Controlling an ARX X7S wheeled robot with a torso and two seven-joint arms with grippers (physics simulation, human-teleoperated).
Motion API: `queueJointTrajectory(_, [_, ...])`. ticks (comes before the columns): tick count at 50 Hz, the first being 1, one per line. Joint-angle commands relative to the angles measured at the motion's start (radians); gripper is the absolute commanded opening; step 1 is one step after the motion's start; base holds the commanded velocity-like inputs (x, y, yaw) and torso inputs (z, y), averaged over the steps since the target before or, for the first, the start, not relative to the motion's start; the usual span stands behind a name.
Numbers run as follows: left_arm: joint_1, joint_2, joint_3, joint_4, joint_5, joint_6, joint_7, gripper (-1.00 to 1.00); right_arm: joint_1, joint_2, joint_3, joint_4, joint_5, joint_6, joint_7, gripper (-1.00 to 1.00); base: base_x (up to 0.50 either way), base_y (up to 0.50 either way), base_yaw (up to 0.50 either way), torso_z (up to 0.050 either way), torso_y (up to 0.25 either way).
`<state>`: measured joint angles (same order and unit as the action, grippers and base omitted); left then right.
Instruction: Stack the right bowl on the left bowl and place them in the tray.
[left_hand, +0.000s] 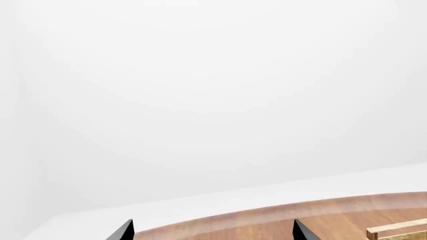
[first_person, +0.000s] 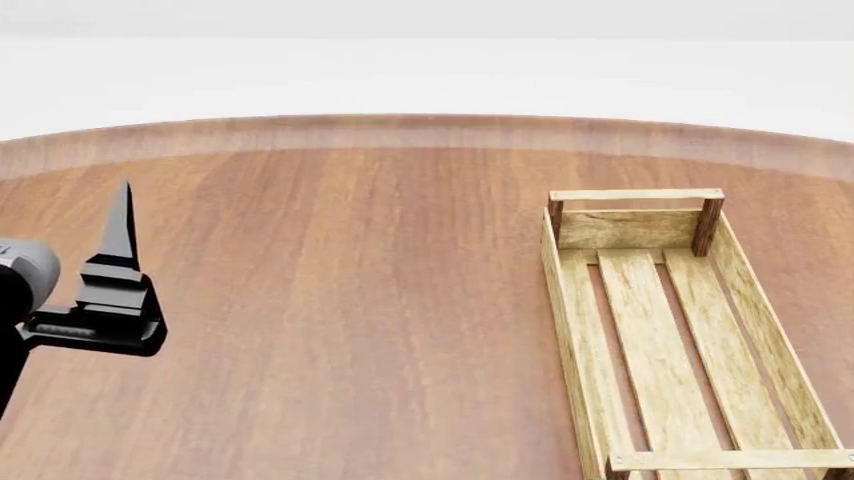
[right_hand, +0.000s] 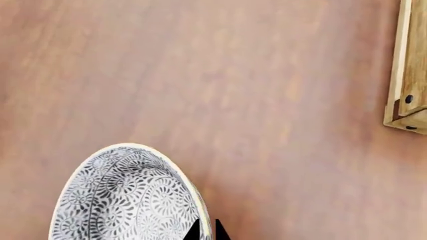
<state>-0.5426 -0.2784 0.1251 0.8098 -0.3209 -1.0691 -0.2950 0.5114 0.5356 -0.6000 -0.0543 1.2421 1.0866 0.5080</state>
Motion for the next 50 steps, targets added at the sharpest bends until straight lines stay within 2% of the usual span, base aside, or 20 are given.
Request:
queueJointTrajectory(1, [-0.006,0.014,-0.014,0.006,0.008,-0.016,0.016,1.0,0.004,-0.004,0.036,-0.054,-0.008,-0.014,-0.06,-1.0,0.0,0.0,0.0,0.0,0.0])
queueJointTrajectory(12, [-0.01,0.013,-0.017,0.01,0.0,-0.021,0.012,1.0,0.054,-0.01,0.095,-0.064,0.063,-0.002,-0.012,-1.0,0.0,0.0,0.0,0.0,0.0])
queueJointTrajectory(25, [-0.017,0.011,-0.022,0.015,-0.01,-0.027,0.007,1.0,0.196,-0.032,0.191,-0.063,0.246,0.065,0.138,-1.0,0.0,0.0,0.0,0.0,0.0])
queueJointTrajectory(34, [-0.011,0.008,-0.02,0.011,-0.013,-0.018,0.005,1.0,0.216,-0.052,0.172,-0.048,0.227,0.06,0.124,-1.0,0.0,0.0,0.0,0.0,0.001])
queueJointTrajectory(50, [-0.011,0.008,-0.008,-0.002,-0.017,-0.004,0.0,1.0,0.346,-0.206,0.078,0.142,0.148,0.046,0.033,-1.0,0.0,0.0,0.0,0.0,0.0])
